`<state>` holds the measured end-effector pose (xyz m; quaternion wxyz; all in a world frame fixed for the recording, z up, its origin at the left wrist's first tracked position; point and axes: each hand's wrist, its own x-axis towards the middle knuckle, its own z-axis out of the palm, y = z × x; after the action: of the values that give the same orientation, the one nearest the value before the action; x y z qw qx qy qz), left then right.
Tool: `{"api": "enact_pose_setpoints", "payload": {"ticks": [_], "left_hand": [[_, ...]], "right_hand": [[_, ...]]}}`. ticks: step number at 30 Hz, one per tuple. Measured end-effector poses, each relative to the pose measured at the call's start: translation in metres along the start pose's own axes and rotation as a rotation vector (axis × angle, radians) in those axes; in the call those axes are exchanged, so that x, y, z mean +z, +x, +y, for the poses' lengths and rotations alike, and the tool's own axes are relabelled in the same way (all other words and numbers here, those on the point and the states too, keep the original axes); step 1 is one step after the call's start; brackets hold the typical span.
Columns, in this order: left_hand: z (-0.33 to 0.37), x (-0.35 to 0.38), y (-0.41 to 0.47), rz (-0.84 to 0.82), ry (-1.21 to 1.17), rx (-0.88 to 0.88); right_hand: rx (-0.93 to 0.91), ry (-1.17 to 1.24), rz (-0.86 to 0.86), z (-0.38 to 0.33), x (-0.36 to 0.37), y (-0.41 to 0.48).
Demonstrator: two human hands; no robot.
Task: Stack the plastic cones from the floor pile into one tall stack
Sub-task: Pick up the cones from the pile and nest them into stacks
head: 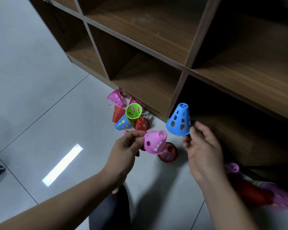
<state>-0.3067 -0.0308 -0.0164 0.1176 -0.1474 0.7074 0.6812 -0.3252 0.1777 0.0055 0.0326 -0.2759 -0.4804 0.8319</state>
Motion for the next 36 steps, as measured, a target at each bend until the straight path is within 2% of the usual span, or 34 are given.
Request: {"api": "enact_pose_setpoints", "payload": {"ticks": [5, 10, 13, 18, 22, 27, 31, 36], "left_hand": [[-0.006, 0.029, -0.001, -0.066, 0.127, 0.040], [-0.016, 0.045, 0.003, -0.078, 0.276, 0.101], [-0.023, 0.047, 0.010, -0.040, 0.374, 0.119], [-0.034, 0.041, 0.017, -0.040, 0.404, 0.073], [-0.049, 0.023, 0.020, 0.003, 0.393, 0.007], [-0.058, -0.005, 0.030, 0.150, 0.471, -0.032], [-0.063, -0.023, 0.043, 0.256, 0.541, -0.066], [-0.071, -0.034, 0.057, 0.266, 0.577, -0.101]], "right_hand": [[0.154, 0.130, -0.017, 0.006, -0.025, -0.026], [0.186, 0.112, 0.015, 0.014, -0.037, -0.031], [0.140, -0.019, 0.028, 0.022, -0.038, -0.029], [-0.017, -0.445, 0.014, 0.048, -0.050, -0.016], [0.037, -0.503, 0.069, 0.066, -0.059, -0.015], [0.121, -0.535, 0.180, 0.089, -0.065, -0.033], [0.157, -0.702, 0.017, 0.104, -0.055, -0.061], [0.217, -0.863, -0.185, 0.123, -0.033, -0.074]]}}
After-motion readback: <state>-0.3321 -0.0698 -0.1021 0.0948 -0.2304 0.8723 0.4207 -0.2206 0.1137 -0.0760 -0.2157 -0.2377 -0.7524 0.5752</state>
